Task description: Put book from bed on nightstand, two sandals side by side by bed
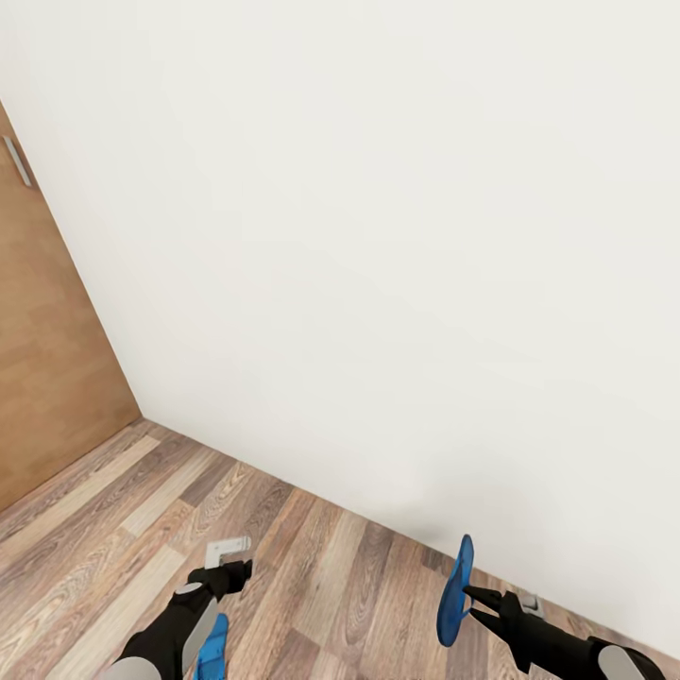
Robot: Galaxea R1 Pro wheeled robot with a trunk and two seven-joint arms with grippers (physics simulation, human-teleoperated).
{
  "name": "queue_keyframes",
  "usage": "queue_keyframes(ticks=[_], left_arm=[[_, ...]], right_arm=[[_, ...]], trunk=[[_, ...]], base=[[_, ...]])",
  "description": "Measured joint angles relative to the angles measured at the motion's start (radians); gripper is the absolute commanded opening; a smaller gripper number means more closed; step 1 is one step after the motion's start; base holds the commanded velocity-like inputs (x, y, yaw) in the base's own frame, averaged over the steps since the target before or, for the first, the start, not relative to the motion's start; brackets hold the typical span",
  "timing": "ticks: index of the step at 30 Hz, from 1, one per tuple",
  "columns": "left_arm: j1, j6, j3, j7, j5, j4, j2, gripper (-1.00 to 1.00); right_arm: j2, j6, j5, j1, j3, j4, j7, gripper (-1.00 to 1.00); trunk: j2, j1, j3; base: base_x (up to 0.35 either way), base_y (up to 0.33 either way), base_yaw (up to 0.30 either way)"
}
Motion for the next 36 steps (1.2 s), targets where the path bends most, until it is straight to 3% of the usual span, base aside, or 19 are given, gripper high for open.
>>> queue_keyframes(ticks=[5, 8, 10, 14, 20, 25, 36], left_arm=[[0.0, 0.044, 0.003, 0.0, 0.001, -0.026, 0.007, 1.0], [0.0, 0.051, 0.008, -0.003, 0.004, -0.036, 0.05, 1.0], [-0.001, 0.053, 0.01, -0.003, 0.008, -0.042, 0.062, 1.0], [0.0, 0.062, 0.01, -0.002, 0.01, -0.045, 0.06, 1.0], [0.0, 0.169, 0.01, -0.003, 0.01, -0.08, 0.059, 1.0], [0.0, 0.183, 0.009, -0.004, 0.009, -0.09, 0.06, 1.0], [0.0, 0.188, 0.009, -0.002, 0.006, -0.094, 0.063, 1.0]], right_arm=[[0.0, 0.002, 0.0, 0.0, 0.0, 0.0, 0.0, -1.0], [0.0, 0.002, -0.001, 0.0, -0.001, 0.0, 0.0, -1.0], [0.0, 0.001, -0.001, 0.0, -0.001, -0.002, 0.001, -1.0], [0.0, -0.003, -0.002, 0.0, -0.001, -0.002, 0.0, -1.0], [-0.001, -0.003, -0.002, 0.0, -0.002, -0.002, 0.002, -1.0], [0.0, -0.003, -0.002, 0.0, -0.002, -0.003, 0.002, -1.0], [-0.001, -0.002, -0.004, 0.0, -0.002, -0.002, 0.005, -1.0]], trunk=[[-0.035, 0.019, -0.016], [-0.056, 0.031, -0.025], [-0.07, 0.038, -0.031], [-0.098, 0.054, -0.044], [-0.14, 0.077, -0.063], [-0.175, 0.096, -0.078], [-0.178, 0.101, -0.121]], base=[[0.0, 0.0, 0.0], [0.0, 0.0, 0.0], [0.0, 0.0, 0.0], [0.0, 0.0, 0.0], [0.0, 0.0, 0.0], [0.0, 0.0, 0.0], [0.0, 0.0, 0.0]])
